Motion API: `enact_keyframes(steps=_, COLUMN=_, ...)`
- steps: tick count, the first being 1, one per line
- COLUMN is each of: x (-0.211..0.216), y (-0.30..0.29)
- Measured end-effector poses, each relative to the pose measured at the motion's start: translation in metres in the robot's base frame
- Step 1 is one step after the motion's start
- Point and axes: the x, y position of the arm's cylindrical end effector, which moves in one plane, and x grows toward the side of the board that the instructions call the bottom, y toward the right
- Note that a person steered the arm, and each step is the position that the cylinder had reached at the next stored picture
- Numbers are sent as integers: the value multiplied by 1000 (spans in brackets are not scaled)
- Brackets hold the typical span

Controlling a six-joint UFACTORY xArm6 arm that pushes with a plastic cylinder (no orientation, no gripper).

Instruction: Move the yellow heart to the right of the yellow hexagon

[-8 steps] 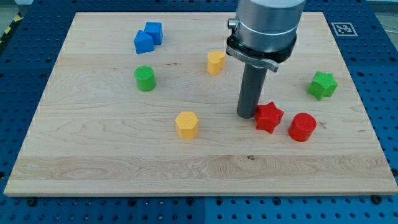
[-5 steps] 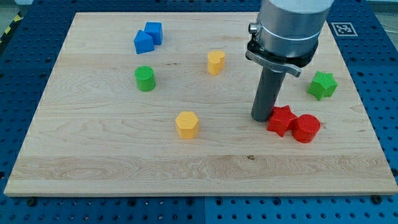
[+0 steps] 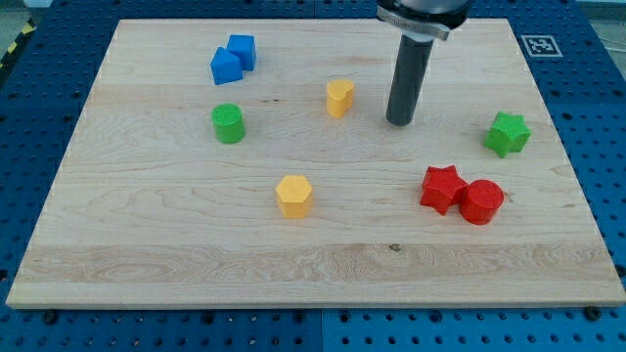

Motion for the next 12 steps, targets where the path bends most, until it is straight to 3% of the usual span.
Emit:
enact_keyframes(steps=3, x=-77, y=0)
enact_keyframes(steps=5, x=-92, y=-21)
enact_keyframes(steps=8, x=-73, y=-75)
enact_keyframes(steps=12, x=-20, y=-75)
